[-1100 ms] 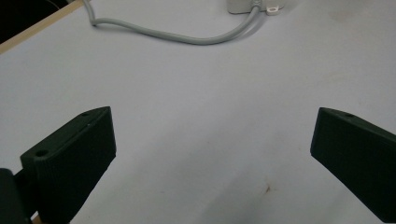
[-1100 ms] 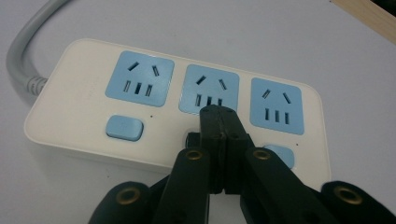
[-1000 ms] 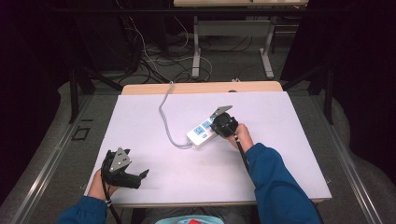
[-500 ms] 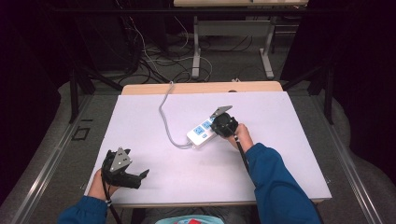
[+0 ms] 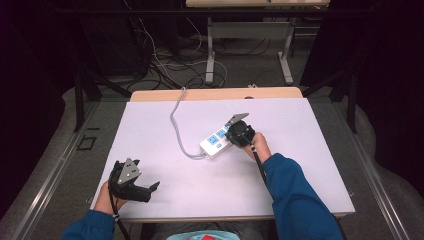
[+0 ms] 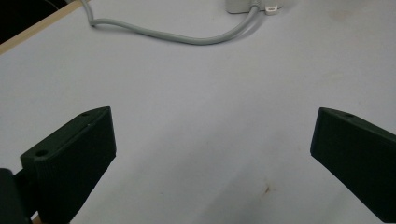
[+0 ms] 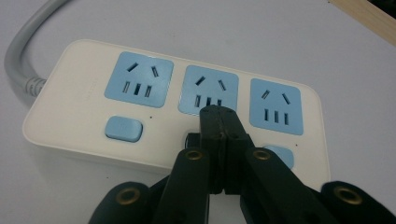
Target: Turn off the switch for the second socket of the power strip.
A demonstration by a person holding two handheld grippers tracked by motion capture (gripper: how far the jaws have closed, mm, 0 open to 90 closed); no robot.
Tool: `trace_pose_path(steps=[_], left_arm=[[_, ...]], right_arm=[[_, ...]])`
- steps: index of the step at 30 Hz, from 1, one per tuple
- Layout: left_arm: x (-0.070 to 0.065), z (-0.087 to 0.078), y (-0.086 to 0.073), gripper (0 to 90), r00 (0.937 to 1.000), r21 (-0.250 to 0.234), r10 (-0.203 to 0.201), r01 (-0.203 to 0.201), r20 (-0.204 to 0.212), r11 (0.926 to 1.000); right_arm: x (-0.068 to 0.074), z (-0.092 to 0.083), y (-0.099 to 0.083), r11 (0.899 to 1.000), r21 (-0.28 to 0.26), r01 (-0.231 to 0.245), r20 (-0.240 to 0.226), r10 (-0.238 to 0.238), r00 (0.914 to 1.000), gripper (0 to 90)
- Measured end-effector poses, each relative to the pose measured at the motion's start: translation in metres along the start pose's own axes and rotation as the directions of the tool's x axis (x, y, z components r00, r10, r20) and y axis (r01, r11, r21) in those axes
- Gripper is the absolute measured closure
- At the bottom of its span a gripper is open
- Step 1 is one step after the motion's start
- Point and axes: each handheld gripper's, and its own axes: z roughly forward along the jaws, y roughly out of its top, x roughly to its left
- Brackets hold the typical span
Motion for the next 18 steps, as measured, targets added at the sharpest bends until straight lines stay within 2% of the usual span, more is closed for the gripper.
trace_pose_path(steps=[7, 8, 12, 16, 17, 18], left_arm=[[-0.0001, 0.0000, 0.0000, 0.0, 1.0000, 0.000, 0.001, -0.001, 0.001, 1.0000], [-0.0001, 0.0001, 0.0000, 0.0, 1.0000, 0.001, 0.001, -0.001, 0.001, 1.0000], [-0.0006, 0.0002, 0.0001, 0.0, 1.0000, 0.001, 0.001, -0.001, 0.001, 1.0000], [-0.0001, -0.0001, 0.0000, 0.0, 1.0000, 0.001, 0.001, -0.001, 0.001, 1.0000], [-0.0001, -0.0001, 0.0001, 0.0, 1.0000, 0.001, 0.002, -0.002, 0.001, 1.0000], [-0.0003, 0.0000, 0.0002, 0.0, 1.0000, 0.000, 0.001, -0.001, 0.000, 1.0000]], right_arm=[[0.0002, -0.0002, 0.0003, 1.000, 0.005, -0.005, -0.001, 0.005, 1.0000, 90.0], [0.0005, 0.0017, -0.0004, 1.000, -0.025, -0.008, 0.004, 0.008, 1.0000, 90.0], [0.0006, 0.0010, 0.0002, 1.000, -0.009, -0.016, 0.000, 0.016, 0.9999, 90.0], [-0.0008, 0.0007, 0.0004, 1.000, -0.011, -0.012, -0.011, 0.012, 0.9999, 90.0], [-0.0002, -0.0001, 0.0011, 1.000, 0.006, -0.013, -0.006, 0.013, 0.9999, 90.0], [-0.0005, 0.0013, 0.0013, 1.000, -0.012, 0.006, -0.003, -0.006, 1.0000, 90.0]])
